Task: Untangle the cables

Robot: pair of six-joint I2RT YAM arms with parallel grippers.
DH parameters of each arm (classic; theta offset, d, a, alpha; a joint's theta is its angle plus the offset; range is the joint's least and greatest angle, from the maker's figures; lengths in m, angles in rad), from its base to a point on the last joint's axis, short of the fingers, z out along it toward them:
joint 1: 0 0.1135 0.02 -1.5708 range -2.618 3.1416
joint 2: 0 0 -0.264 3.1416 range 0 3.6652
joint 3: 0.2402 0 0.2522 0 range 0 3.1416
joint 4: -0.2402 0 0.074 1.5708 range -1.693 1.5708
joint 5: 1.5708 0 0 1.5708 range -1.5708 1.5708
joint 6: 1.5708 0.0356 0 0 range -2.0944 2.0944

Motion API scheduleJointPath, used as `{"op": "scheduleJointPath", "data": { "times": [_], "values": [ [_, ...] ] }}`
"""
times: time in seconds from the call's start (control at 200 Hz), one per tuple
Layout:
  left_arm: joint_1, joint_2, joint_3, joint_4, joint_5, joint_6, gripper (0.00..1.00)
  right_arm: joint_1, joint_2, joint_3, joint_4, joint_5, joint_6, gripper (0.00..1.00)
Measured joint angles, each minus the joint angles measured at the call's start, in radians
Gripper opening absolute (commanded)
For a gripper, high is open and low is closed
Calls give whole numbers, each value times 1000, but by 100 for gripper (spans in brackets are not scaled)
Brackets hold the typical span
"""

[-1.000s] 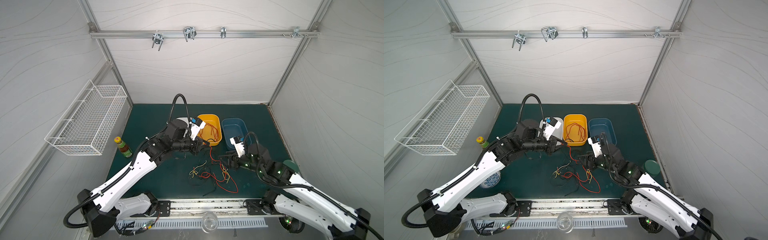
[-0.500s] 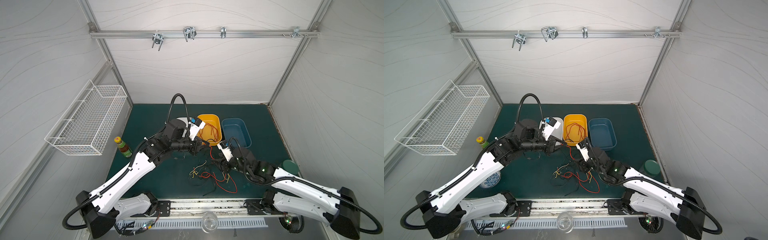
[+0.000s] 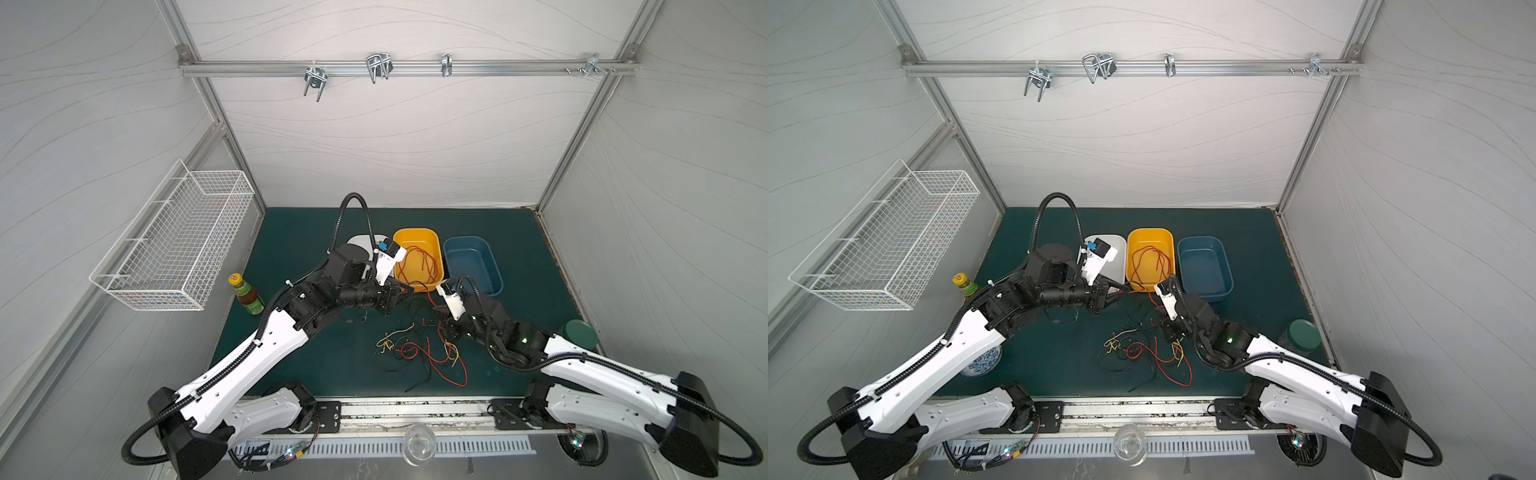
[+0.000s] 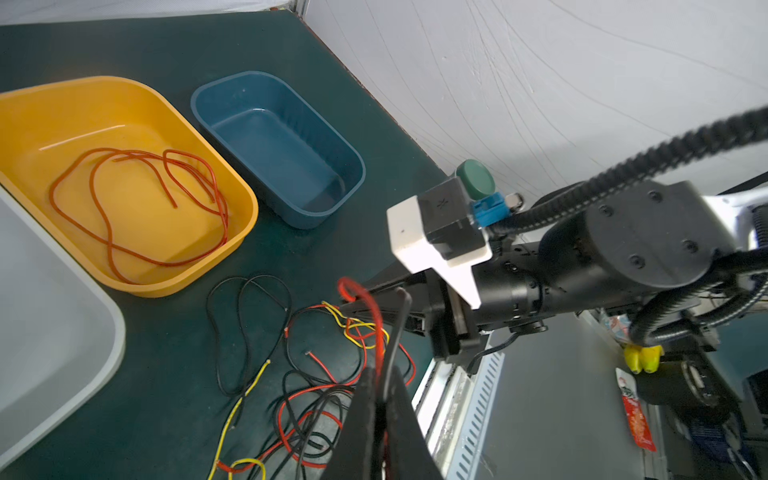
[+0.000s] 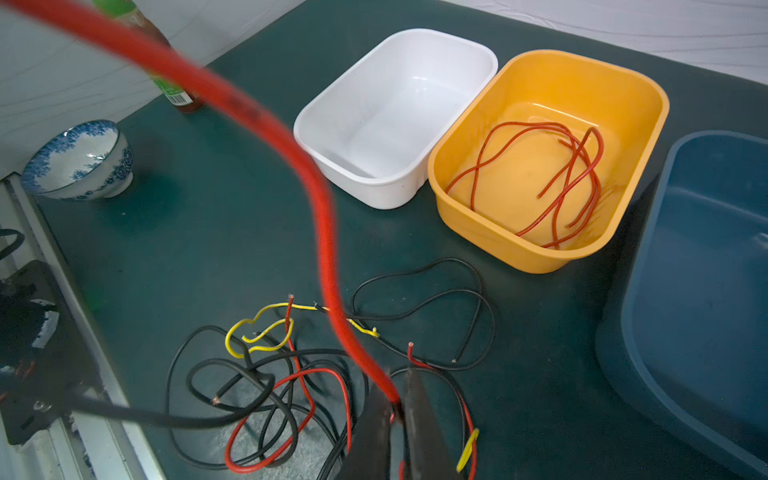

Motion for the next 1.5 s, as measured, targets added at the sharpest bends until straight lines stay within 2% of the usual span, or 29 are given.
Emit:
{"op": "scheduleJointPath", "data": {
  "times": [0.06,0.155,0.3,0.58,0.875,1.156,1.501],
  "values": [
    [0,0,-7,-1,-15,10,37,0,-21,18,-18,17,-5,0],
    [0,1,-14,-2,-38,8,50,0,-51,63,-39,42,-10,0],
    [0,2,-14,-3,-79,9,64,0,-95,157,-70,69,-11,0],
    [0,-37,-18,-94,-197,2,68,0,-106,359,-132,63,-10,0],
    [0,-177,-139,-172,-325,0,72,0,-25,587,-209,29,-11,0],
    [0,-140,-167,-178,-309,1,77,0,61,815,-283,-48,21,0],
    [-5,-153,-197,-153,-180,0,81,0,129,985,-325,-154,116,0]
  ]
}}
